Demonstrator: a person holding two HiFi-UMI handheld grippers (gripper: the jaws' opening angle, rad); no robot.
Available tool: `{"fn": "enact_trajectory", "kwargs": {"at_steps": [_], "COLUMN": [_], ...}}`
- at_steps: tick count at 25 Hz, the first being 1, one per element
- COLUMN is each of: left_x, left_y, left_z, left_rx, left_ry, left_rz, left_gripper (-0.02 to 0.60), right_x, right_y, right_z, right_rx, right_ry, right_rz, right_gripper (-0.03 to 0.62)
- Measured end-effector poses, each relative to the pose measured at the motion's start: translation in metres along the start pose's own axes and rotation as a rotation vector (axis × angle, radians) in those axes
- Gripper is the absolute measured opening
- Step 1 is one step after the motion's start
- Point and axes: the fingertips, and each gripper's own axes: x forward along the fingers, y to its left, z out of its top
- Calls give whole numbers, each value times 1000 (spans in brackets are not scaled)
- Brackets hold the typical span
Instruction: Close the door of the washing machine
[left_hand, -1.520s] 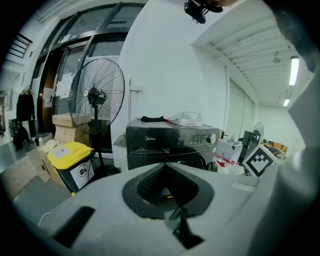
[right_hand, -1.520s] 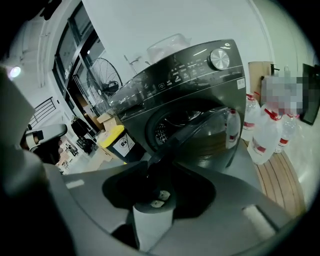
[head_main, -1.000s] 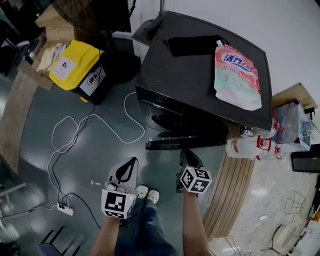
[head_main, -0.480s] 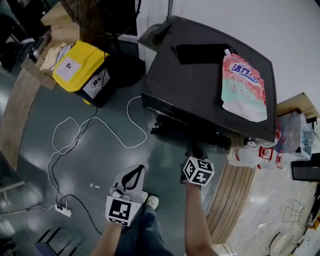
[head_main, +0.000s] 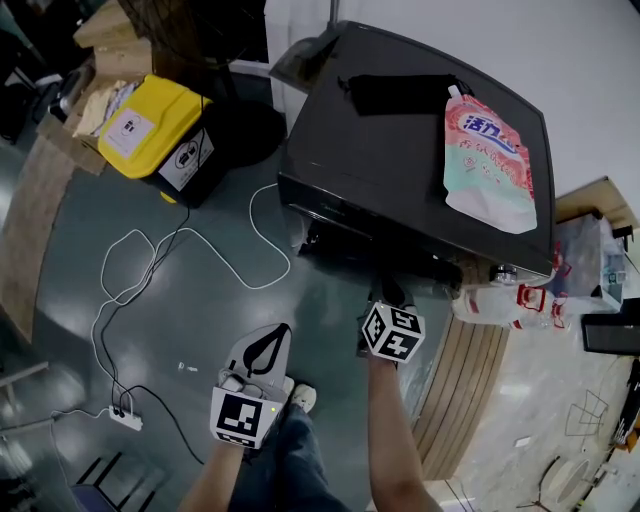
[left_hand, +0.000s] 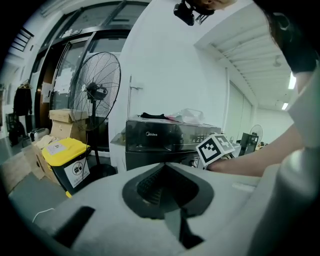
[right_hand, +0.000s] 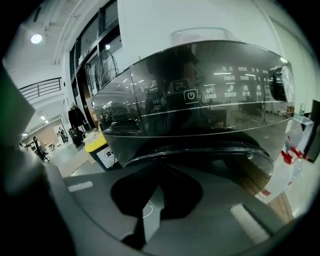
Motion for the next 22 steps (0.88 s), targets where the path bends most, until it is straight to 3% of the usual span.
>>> {"fn": "enact_trajectory", "kwargs": {"at_steps": [16, 22], "left_x": [-8, -16], "left_y": [-13, -16], "left_z": [-1, 15], "left_rx": [5, 20], "left_ry": [-7, -10], "left_rz": [-1, 6], "left_gripper": [8, 8], "right_x": [1, -34], "right_y": [-2, 6], "right_z": [2, 47], "right_rx": [-14, -4], "right_ry": [6, -119], "right_rz": [14, 42], "right_gripper": [11, 11]}}
